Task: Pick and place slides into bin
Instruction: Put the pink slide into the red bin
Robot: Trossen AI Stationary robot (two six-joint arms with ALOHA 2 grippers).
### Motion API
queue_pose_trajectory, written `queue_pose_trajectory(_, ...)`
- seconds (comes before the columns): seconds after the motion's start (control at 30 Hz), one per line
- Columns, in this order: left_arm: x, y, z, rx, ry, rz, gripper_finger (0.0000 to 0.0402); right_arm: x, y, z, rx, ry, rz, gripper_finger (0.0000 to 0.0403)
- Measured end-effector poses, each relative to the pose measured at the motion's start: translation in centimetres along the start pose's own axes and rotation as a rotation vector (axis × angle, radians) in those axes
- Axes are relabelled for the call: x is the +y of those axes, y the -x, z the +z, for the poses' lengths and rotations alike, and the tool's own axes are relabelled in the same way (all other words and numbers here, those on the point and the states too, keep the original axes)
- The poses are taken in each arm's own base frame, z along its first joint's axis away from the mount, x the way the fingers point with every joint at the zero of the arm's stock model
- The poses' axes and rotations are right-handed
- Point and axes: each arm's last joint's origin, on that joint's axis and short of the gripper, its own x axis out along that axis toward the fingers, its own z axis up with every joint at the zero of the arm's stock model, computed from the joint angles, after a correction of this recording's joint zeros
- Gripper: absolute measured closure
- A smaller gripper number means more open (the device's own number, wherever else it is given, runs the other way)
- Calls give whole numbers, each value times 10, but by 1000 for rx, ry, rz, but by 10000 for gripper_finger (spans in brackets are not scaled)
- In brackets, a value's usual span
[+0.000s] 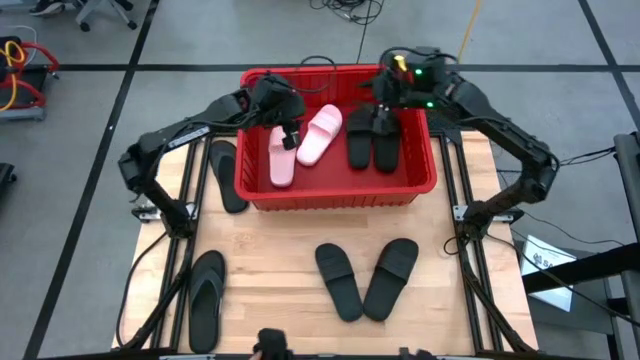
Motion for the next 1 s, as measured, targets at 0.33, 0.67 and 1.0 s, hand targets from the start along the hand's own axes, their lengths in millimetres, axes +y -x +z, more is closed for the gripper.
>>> queue_pose_trajectory(0.33, 8, -78, -24, 79, -71, -1, 268, 1, 25, 8, -34, -88, -22, 232)
queue_pose_trajectory(0.67, 8, -129, -48, 127, -154, -20, 268, 1, 24, 8, -31, -181, -21, 230)
queue_pose_trajectory(1.0, -2, -162, -65, 185, -187, -43, 268, 1, 24, 8, -32, -194, -19, 231)
